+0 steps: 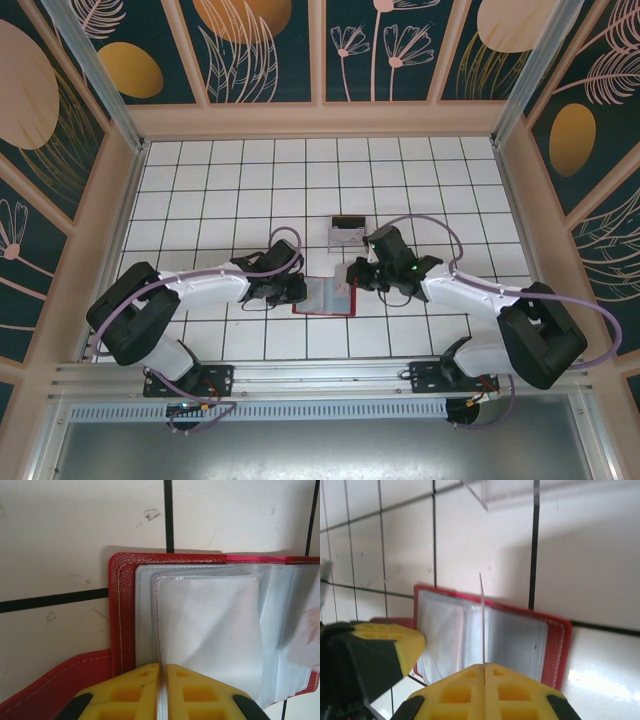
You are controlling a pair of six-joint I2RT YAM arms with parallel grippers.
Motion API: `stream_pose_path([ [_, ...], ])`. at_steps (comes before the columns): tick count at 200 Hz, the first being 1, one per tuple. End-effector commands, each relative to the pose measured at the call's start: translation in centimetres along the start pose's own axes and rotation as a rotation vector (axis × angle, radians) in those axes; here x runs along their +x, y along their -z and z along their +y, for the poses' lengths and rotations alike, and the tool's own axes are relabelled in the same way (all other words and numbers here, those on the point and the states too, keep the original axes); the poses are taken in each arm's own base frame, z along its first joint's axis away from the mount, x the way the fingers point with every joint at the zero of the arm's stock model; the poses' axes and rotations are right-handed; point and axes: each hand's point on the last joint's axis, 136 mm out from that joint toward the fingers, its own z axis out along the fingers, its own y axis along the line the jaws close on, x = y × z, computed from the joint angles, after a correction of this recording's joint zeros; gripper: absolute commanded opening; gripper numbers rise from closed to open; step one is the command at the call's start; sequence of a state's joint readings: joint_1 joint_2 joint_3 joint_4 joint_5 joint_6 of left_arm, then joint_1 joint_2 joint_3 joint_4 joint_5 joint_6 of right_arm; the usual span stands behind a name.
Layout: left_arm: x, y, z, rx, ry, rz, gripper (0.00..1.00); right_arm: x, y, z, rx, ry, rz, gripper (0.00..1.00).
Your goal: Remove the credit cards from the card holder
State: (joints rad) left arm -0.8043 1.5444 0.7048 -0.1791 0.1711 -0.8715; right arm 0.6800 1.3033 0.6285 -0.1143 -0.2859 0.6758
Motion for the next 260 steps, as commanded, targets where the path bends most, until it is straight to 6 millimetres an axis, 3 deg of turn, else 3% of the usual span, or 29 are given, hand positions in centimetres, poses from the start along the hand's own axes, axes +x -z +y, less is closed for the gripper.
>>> stream_pose_path([
  [1,1.6,-0.3,2.9,-0.089,0.066,0.033,0.14,-2.5,2.1,0.6,0.052,0.188,-0.070,0.00],
  [57,-1.5,1.6,0.0,0.006,0.067,-0.087,0.23,-7.0,4.2,3.5,0.114,0.694,-0.118,0.00],
  [98,-2.9,2.3,-0.9,0.031,0.047,-0.132,0.24,-10.0,5.3,5.4,0.142,1.126,-0.140,0.00],
  [132,-3.7,2.8,-0.6,-0.005,0.019,-0.153,0.24,-10.4,4.8,5.2,0.157,1.392,-0.017,0.00],
  [184,-4.8,3.4,-0.4,-0.012,0.007,-0.178,0.24,-10.7,2.8,2.4,0.211,1.510,0.260,0.00],
  [260,-4.7,3.4,0.4,-0.022,0.016,-0.179,0.25,-10.7,0.4,0.3,0.191,1.518,0.420,0.00],
])
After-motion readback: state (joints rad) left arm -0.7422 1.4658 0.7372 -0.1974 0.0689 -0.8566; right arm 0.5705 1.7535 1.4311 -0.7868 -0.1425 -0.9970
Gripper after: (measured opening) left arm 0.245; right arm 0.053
